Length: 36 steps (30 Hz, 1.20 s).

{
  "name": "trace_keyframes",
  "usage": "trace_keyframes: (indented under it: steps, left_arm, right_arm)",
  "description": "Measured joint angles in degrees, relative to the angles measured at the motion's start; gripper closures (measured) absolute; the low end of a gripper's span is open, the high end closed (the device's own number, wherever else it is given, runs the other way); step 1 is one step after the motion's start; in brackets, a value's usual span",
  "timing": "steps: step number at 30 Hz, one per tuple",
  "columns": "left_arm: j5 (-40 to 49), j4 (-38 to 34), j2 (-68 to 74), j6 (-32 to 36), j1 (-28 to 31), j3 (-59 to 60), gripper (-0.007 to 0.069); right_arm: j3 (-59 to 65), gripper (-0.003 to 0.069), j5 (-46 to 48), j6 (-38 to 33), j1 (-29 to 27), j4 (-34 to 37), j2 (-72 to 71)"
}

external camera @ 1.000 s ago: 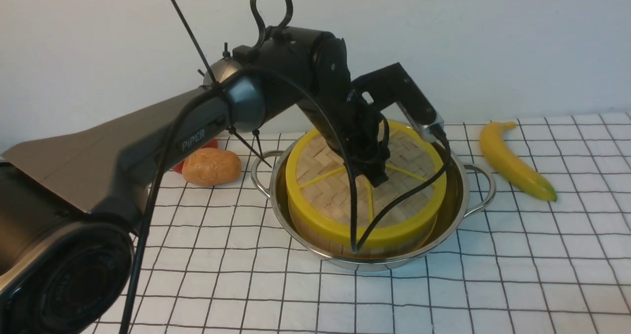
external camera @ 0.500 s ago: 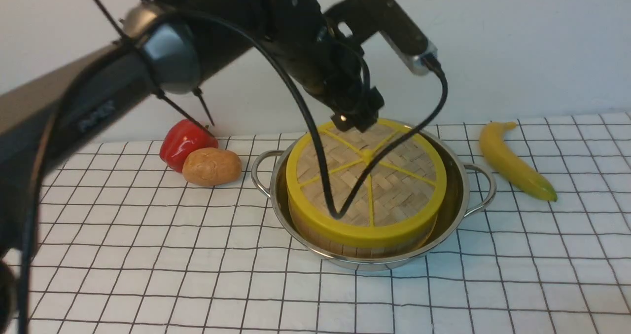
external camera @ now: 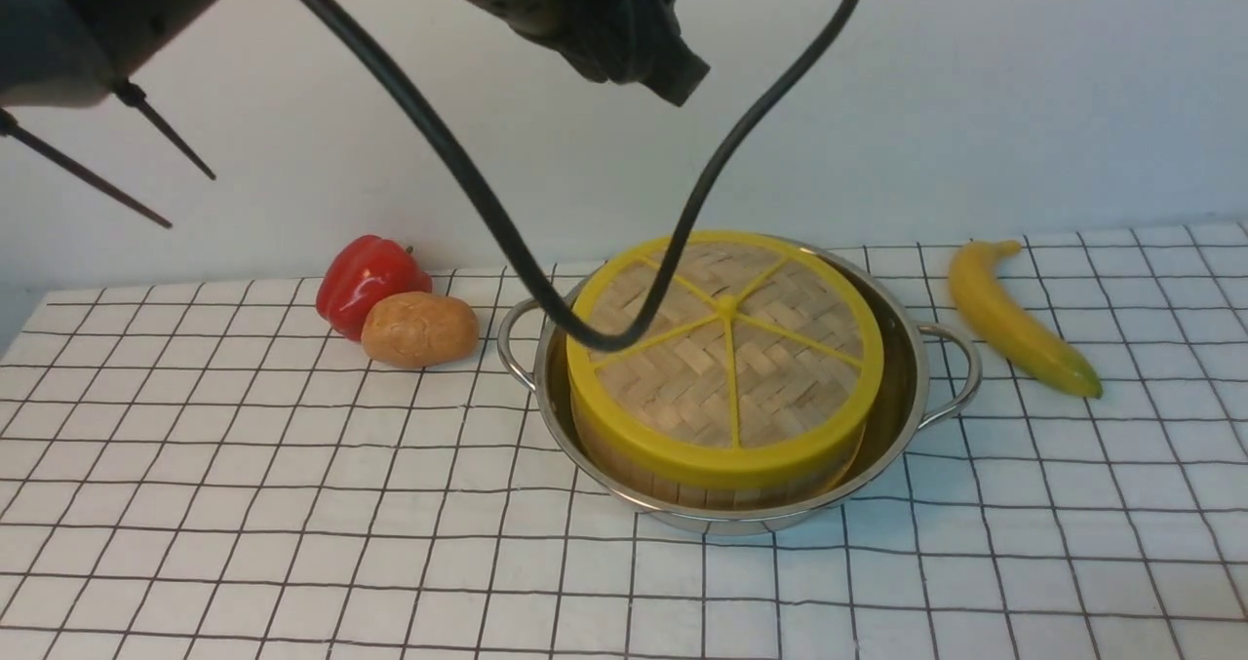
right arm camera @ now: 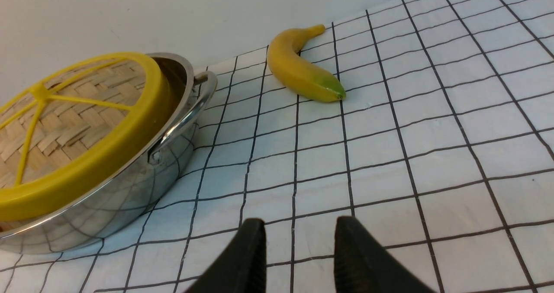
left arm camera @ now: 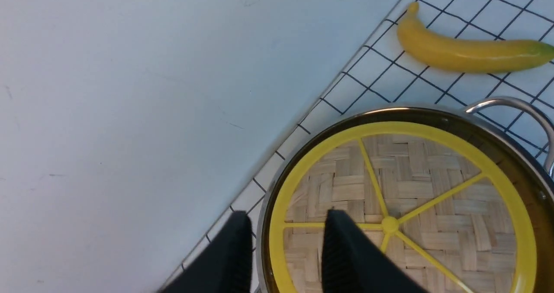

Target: Place the steamer in the pot on the white tablecloth, and put the lid on the steamer.

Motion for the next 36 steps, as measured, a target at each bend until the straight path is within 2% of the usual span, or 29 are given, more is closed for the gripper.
trace_keyframes:
  steps: [5,9,11,12,13,14,17,19,20,21,27,30,36]
  left_arm:
    - [0.9,0.5,-1.3,-6.6,2.6,1.4,0.0525]
    - [0.0,0.5,-7.4,-8.1,5.1,7.5,0.0536]
    - [-4.9,0.1,-16.5,-8.5,8.1,17.2,0.0540]
    - [-4.9,0.0,-17.3,-8.5,8.4,17.2,0.0540]
    - [-9.8,-0.4,-25.0,-8.6,11.4,25.7,0.0540]
    - [-9.8,-0.4,-25.9,-8.6,11.7,25.7,0.0540]
    - [-17.6,-0.7,-40.0,-8.6,18.1,42.7,0.0539]
    - [-19.5,-0.9,-44.8,-8.6,20.1,47.5,0.0539]
    - [-21.6,-1.2,-51.7,-9.0,22.7,56.9,0.0531]
    - [-22.0,-1.3,-53.2,-9.1,22.9,57.8,0.0531]
    - [-30.2,-4.0,-75.2,-12.6,30.7,84.1,0.0528]
    - [-33.3,-4.8,-82.4,-14.3,33.8,93.2,0.0518]
    - [-36.4,-5.7,-92.6,-16.0,37.2,103.3,0.0508]
  right_arm:
    - [0.0,0.0416,0.0,0.0,0.0,0.0,0.0]
    - [0.0,0.0416,0.0,0.0,0.0,0.0,0.0]
    - [0.0,0.0416,0.0,0.0,0.0,0.0,0.0]
    - [0.0,0.0416,0.0,0.0,0.0,0.0,0.0]
    - [0.0,0.0416,0.0,0.0,0.0,0.0,0.0]
    - [0.0,0.0416,0.0,0.0,0.0,0.0,0.0]
    - [0.0,0.0416,0.0,0.0,0.0,0.0,0.0]
    - [0.0,0.0416,0.0,0.0,0.0,0.0,0.0]
    - [0.0,0.0416,0.0,0.0,0.0,0.0,0.0]
    - [0.0,0.0416,0.0,0.0,0.0,0.0,0.0]
    - [0.0,0.0416,0.0,0.0,0.0,0.0,0.0]
    - [0.0,0.0416,0.0,0.0,0.0,0.0,0.0]
    - [0.0,0.0416,0.0,0.0,0.0,0.0,0.0]
